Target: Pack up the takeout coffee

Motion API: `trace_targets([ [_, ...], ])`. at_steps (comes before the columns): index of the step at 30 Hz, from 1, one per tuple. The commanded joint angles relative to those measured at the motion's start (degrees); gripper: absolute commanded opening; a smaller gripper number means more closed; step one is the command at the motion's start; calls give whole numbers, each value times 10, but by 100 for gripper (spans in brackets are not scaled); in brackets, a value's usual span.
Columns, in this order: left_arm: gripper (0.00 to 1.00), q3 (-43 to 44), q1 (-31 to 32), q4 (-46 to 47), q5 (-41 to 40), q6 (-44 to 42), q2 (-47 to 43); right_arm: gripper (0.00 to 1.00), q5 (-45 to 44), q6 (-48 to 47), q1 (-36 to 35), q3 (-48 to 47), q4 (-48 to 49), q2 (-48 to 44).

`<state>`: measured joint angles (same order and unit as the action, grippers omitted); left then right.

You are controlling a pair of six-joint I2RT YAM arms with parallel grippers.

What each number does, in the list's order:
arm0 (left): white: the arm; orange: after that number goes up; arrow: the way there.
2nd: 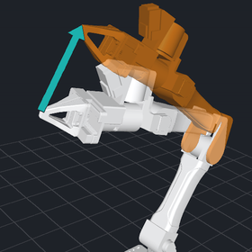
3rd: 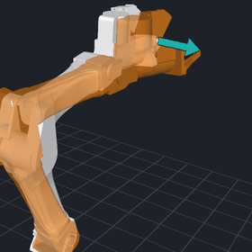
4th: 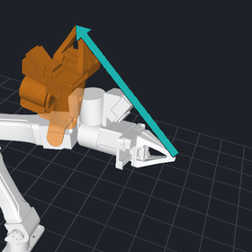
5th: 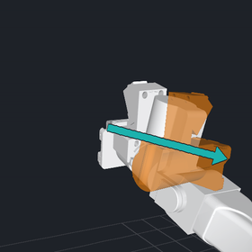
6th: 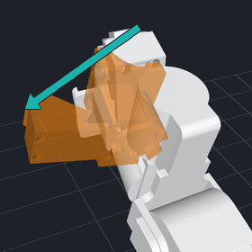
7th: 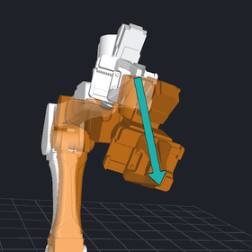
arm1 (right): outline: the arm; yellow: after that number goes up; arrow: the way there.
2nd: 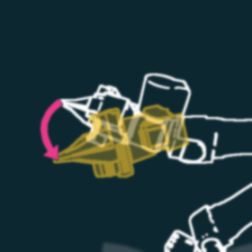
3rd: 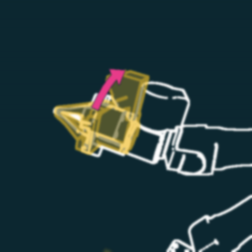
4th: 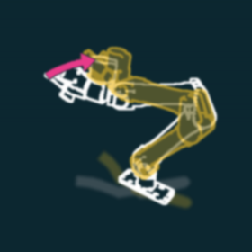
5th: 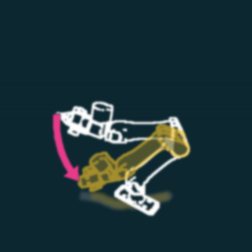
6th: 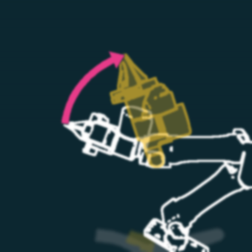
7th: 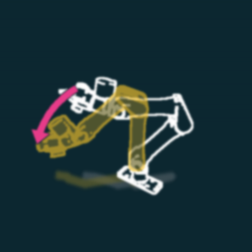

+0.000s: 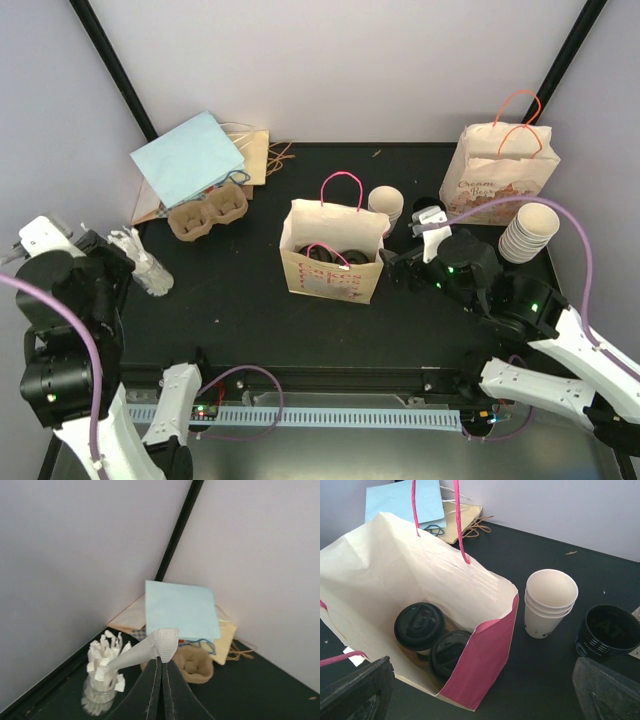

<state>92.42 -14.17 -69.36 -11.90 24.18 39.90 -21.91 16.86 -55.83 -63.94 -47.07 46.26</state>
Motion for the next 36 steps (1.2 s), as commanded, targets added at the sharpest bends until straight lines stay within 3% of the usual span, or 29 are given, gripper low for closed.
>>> trace_targets([
  [1, 1, 17, -2, 40, 64, 20, -26, 100, -11, 5, 3, -26, -10, 0],
  [13, 2, -14, -2, 275, 367, 57, -74, 100, -27, 5, 3, -43, -22, 0],
  [24, 2, -50, -2, 482, 607, 176, -67, 100, -40, 5, 3, -51, -25, -2],
  [32, 2, -73, 2, 613, 671, 283, -59, 100, -45, 7, 4, -50, -22, -10],
  [36, 2, -89, 11, 633, 681, 308, -51, 100, -50, 8, 3, -50, -21, -13],
])
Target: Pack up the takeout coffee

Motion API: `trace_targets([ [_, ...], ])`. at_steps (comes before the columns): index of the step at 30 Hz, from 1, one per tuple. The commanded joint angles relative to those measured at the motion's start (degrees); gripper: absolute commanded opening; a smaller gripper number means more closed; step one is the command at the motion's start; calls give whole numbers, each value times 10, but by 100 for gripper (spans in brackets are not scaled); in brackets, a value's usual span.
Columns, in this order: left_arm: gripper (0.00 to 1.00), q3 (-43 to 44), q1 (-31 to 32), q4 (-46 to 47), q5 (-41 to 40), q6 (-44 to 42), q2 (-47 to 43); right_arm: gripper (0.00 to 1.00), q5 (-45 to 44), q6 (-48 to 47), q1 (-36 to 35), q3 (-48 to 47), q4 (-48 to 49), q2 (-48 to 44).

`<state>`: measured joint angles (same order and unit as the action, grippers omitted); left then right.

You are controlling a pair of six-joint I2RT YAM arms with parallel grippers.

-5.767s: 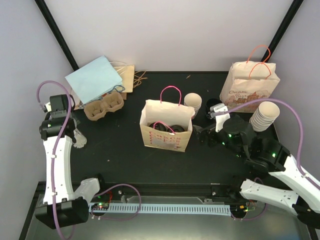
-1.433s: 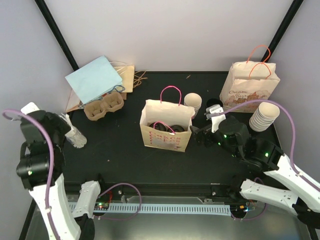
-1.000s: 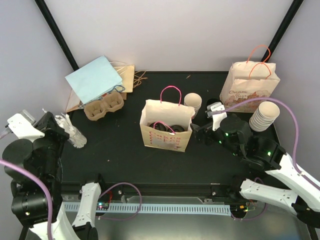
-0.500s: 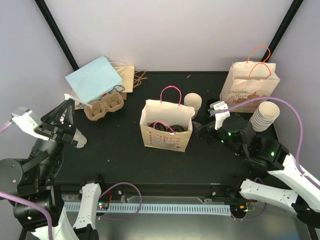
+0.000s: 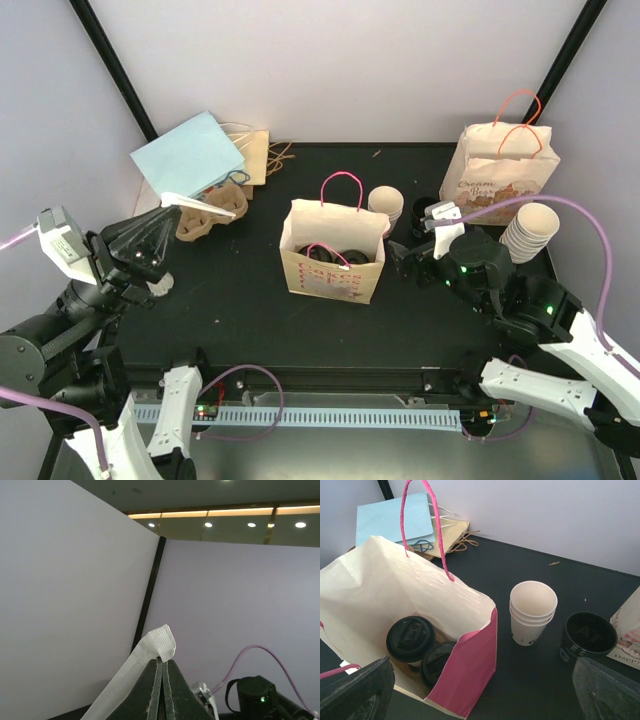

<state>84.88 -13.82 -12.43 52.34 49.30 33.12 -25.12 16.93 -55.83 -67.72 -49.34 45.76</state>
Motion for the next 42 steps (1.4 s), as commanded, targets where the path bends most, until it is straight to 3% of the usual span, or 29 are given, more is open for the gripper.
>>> trace_targets([
  [1, 2, -19, 10, 65, 39, 60, 19, 100, -19, 7, 3, -12, 2, -8],
  [7, 2, -44, 26, 58, 45, 69, 50, 100, -21, 9, 3, -12, 9, -9],
  [12, 1, -65, 35, 106, 63, 111, 68, 100, -22, 5, 3, -13, 8, -11],
  [21, 2, -130, 54, 119, 37, 116, 80, 100, -28, 0, 3, -16, 6, -18],
  [24, 2, -137, 87, 125, 22, 113, 88, 100, -34, -2, 3, -19, 2, -18],
  [33, 2, -127, 272, 111, -77, 46, 141, 100, -41, 2, 3, -17, 0, -19],
  [42, 1, -120, 347, 94, -121, -6, 193, 100, -48, 6, 3, -20, -12, -32],
])
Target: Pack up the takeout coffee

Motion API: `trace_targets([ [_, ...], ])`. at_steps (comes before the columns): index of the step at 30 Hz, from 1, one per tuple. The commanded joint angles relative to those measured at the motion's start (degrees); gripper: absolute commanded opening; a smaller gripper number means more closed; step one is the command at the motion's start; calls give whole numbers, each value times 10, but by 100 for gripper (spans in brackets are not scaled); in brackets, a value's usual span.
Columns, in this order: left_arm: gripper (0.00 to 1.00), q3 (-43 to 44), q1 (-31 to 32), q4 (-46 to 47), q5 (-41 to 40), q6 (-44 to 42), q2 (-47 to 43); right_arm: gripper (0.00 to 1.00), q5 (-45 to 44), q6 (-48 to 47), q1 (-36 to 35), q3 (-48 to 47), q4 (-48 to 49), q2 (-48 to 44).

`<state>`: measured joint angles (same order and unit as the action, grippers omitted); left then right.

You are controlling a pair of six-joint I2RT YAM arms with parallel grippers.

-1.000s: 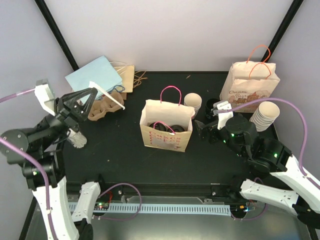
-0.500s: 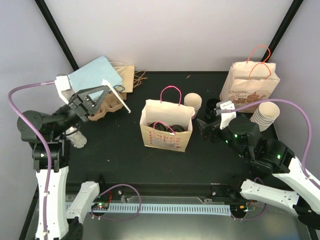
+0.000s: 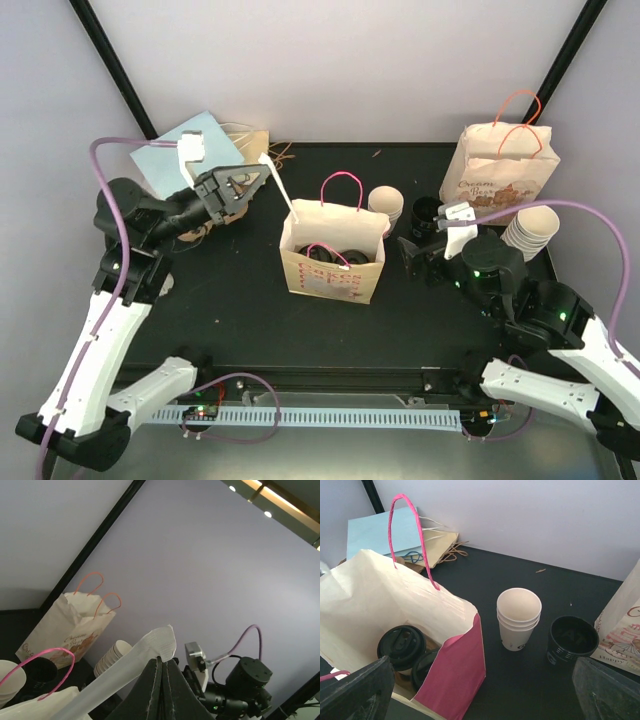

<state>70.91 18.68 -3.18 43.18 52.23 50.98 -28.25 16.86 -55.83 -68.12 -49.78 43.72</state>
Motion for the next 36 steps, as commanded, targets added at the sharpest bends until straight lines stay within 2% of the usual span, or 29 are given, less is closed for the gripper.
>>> trace_targets([
  [1, 2, 18, 30, -1, -33, -40, 19, 100, -17, 7, 3, -15, -9, -14],
  [12, 2, 5, 100, -74, -67, -92, 71, 100, -17, 10, 3, -15, -10, -17],
  [21, 2, 22, 180, -38, -78, -80, 132, 100, -12, 13, 3, -15, -11, -17],
  [25, 1, 3, 185, 20, -47, -24, 138, 100, -10, 13, 3, -13, -11, -18],
  [28, 1, -15, 184, 0, -51, -35, 129, 100, -8, 14, 3, -12, -11, -18],
  [29, 12, -13, 184, -38, -67, -53, 123, 100, -8, 14, 3, -11, -10, -18],
  [31, 44, -3, 184, -129, -122, -104, 109, 100, -8, 12, 2, -10, -9, -18],
  [33, 66, -2, 181, -197, -182, -137, 89, 100, -7, 10, 3, -9, -8, -15],
  [34, 74, -1, 177, -232, -207, -145, 77, 100, -6, 9, 3, -9, -6, -14],
  [36, 81, 11, 165, -287, -252, -159, 57, 100, -4, 7, 3, -9, -4, -12],
])
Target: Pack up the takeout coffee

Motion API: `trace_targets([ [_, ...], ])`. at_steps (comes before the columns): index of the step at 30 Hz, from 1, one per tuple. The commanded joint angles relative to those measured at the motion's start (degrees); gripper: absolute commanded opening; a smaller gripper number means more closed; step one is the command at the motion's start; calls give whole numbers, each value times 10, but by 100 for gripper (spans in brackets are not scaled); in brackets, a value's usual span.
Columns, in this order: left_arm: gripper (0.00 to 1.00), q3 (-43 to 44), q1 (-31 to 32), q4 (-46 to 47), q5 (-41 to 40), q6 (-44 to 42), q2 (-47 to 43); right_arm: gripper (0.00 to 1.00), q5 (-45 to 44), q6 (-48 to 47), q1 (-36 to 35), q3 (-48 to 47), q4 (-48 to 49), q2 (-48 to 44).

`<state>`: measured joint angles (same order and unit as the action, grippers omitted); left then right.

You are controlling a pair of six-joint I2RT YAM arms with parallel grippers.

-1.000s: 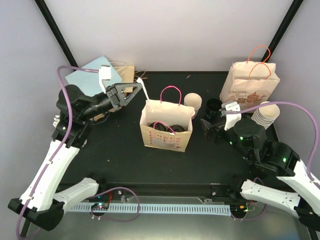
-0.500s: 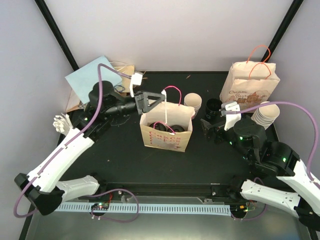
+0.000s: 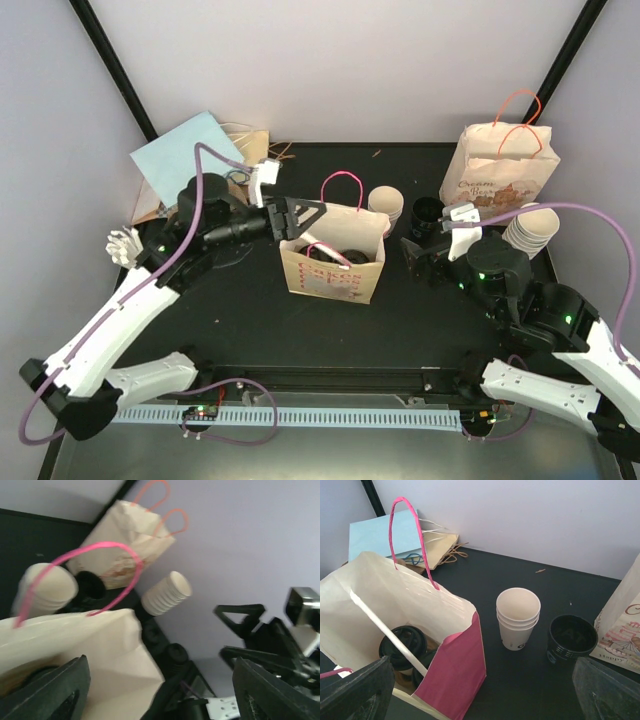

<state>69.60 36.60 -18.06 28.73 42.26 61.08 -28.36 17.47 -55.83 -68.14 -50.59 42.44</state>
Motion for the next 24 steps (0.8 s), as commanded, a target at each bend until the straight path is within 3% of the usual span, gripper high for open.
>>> trace_targets([
  [1, 84, 36, -22, -165, -127, -68, -52, 100, -3, 0, 3, -9, 5, 2],
  [9, 91, 211, -75, -434, -329, -144, -52, 100, -1, -5, 3, -5, 12, 8],
  [13, 95, 267, -143, -549, -438, -169, -49, 100, -2, -6, 3, 1, 14, 6],
  [15, 93, 264, -196, -571, -449, -191, -55, 100, -1, -7, 3, 3, 15, 5],
  [19, 79, 211, -281, -578, -464, -214, -66, 100, 1, -13, 3, 4, 17, 9],
  [24, 72, 112, -336, -549, -452, -226, -67, 100, 2, -20, 3, 6, 23, 9],
])
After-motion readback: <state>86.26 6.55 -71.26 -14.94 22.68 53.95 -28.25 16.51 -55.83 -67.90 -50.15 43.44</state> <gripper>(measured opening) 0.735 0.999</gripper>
